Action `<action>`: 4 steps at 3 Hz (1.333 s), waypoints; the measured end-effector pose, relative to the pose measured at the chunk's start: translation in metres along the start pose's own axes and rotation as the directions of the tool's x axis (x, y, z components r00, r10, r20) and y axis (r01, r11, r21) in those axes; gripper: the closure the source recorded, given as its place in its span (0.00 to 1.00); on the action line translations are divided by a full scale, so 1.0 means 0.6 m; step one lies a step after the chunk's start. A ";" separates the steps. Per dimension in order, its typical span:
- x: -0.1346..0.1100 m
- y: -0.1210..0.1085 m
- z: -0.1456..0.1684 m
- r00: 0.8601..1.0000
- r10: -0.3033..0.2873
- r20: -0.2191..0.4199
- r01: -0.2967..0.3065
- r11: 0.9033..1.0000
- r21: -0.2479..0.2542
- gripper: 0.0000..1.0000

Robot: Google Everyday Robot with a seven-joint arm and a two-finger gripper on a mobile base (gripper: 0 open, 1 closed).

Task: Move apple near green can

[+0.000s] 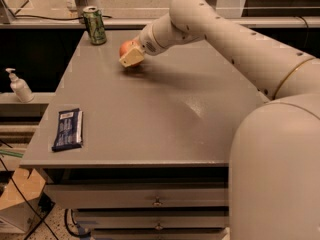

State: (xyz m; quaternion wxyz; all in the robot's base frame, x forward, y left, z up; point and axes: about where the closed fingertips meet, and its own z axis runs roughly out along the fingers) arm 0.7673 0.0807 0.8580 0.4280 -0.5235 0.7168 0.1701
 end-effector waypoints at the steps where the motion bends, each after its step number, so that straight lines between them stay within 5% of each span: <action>1: 0.000 0.000 0.000 1.000 0.000 0.000 0.000 1.000 0.000 1.00; 3: -0.017 -0.009 0.017 0.999 -0.011 0.050 0.009 0.999 0.040 1.00; 4: -0.038 -0.022 0.028 0.997 -0.043 0.069 0.039 0.998 0.057 0.84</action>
Offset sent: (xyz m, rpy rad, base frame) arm 0.0040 0.0046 -0.0028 0.0571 -0.0351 -0.0501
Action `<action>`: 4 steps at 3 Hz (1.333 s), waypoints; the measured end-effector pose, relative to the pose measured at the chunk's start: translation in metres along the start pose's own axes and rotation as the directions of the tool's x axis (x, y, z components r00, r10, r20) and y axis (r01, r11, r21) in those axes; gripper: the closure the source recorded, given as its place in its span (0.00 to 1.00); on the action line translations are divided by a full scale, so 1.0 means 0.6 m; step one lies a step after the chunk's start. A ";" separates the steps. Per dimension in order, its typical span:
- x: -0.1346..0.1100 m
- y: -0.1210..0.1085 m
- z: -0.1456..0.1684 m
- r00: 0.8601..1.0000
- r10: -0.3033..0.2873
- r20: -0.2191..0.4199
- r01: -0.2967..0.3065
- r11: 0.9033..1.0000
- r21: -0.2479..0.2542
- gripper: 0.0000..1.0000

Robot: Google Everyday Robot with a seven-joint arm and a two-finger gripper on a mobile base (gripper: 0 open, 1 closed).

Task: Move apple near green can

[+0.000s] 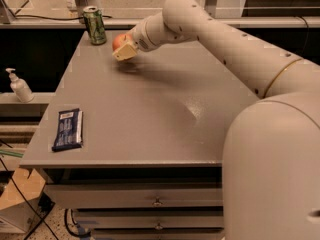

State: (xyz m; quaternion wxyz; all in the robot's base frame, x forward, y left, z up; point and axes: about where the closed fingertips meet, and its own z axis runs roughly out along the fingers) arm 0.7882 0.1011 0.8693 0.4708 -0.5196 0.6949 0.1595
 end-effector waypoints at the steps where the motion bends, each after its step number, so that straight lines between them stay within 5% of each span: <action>1: -0.015 -0.012 0.027 1.000 -0.029 -0.001 0.029 1.000 -0.011 0.60; 3: -0.015 -0.024 0.089 0.999 -0.031 -0.012 0.030 0.998 -0.054 0.13; 4: -0.019 -0.033 0.097 1.000 -0.030 0.000 0.030 0.999 -0.040 0.00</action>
Offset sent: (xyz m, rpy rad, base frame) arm 0.0478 0.0377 -0.0187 -0.0446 0.0294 0.0631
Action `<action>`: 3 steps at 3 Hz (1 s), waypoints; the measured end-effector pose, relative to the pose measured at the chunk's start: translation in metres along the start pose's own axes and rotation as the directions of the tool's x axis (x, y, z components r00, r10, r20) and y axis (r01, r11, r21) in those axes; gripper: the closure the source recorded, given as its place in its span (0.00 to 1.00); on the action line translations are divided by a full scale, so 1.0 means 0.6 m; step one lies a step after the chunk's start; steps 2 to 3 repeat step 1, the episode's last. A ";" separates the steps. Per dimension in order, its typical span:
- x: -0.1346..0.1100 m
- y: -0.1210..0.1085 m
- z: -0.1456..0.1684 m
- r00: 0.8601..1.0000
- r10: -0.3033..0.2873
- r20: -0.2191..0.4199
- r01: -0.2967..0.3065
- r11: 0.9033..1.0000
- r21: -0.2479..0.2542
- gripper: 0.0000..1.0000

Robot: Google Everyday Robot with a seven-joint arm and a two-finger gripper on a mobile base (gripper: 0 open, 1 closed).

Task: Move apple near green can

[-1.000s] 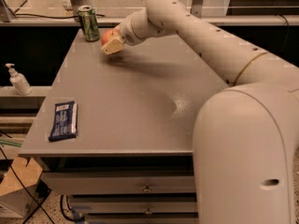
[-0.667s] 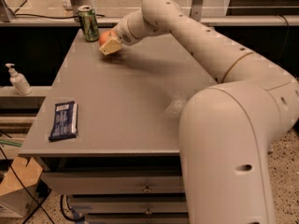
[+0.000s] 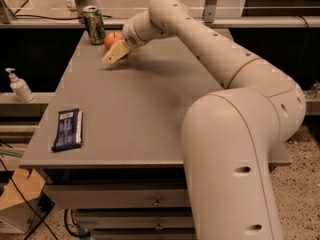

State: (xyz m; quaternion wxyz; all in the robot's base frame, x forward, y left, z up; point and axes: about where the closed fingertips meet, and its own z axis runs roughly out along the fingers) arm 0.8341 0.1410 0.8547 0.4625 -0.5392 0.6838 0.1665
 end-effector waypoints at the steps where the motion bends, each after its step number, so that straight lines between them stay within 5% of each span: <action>1: 0.000 0.000 0.000 1.000 0.000 0.000 0.000 1.000 0.001 0.00; 3: 0.000 0.000 0.000 1.000 0.000 0.000 0.000 1.000 0.001 0.00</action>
Offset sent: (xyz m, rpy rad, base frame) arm 0.0000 0.0000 0.0000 0.0000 0.0000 0.0000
